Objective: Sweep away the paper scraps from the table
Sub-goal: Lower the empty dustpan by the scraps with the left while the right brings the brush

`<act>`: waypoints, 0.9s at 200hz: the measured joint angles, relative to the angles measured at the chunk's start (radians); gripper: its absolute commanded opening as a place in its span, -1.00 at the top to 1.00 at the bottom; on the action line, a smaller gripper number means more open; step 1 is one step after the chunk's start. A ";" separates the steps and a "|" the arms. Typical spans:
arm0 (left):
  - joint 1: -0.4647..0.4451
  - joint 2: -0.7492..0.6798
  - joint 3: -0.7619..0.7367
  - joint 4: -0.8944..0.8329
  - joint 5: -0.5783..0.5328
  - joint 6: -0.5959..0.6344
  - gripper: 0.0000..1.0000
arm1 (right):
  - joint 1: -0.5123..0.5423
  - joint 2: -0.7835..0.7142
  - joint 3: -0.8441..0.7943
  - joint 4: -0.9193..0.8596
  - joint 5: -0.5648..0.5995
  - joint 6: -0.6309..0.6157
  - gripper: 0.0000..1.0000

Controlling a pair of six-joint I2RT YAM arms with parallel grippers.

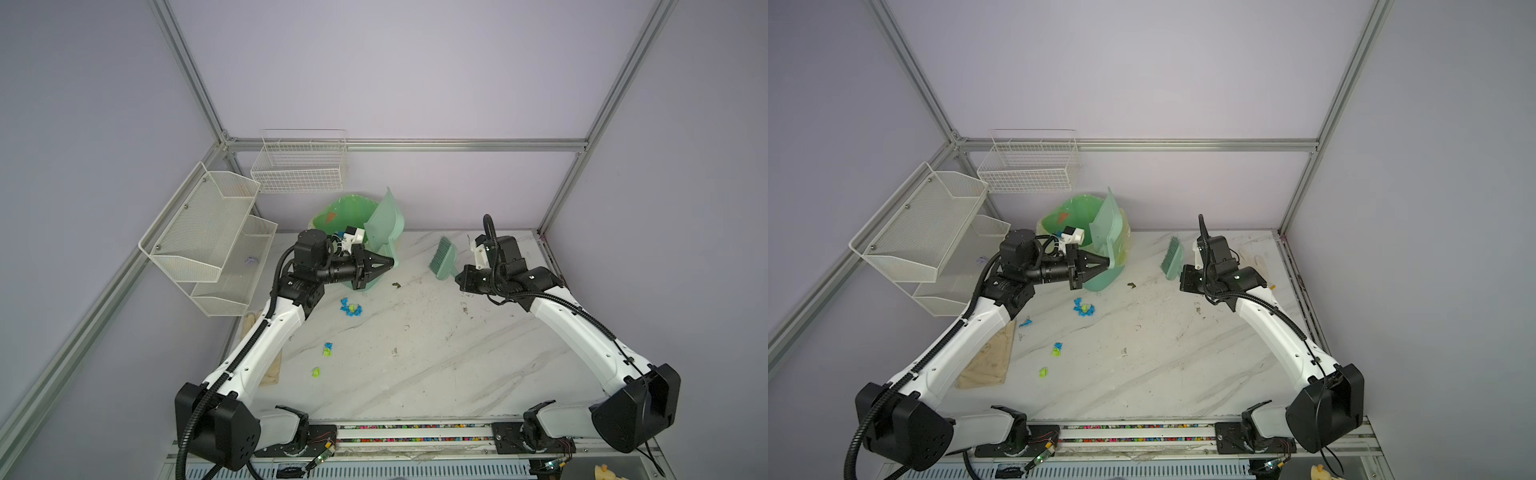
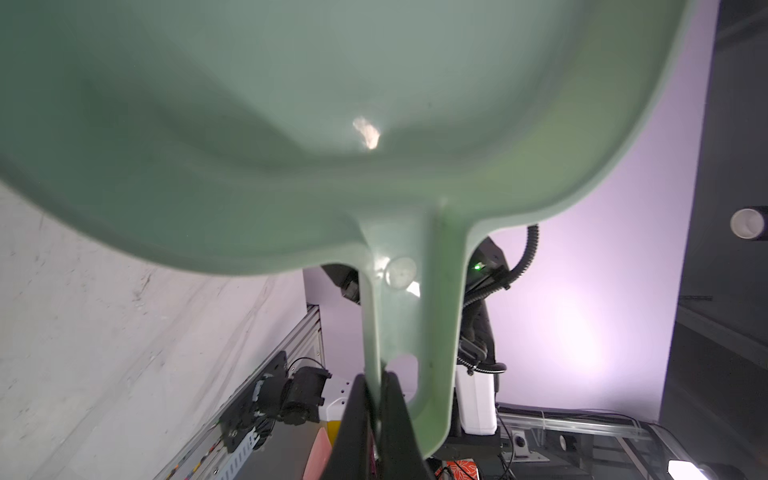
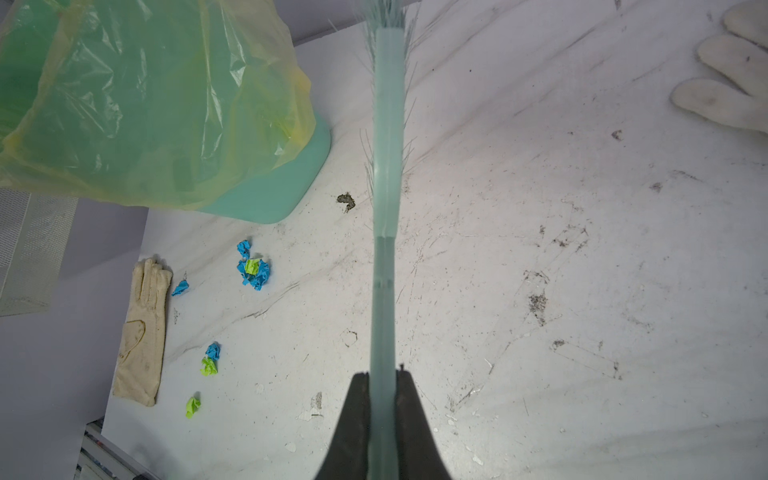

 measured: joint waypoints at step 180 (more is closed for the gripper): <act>-0.386 -0.095 -0.032 -0.838 -0.735 0.472 1.00 | 0.000 -0.030 0.020 -0.065 -0.006 0.000 1.00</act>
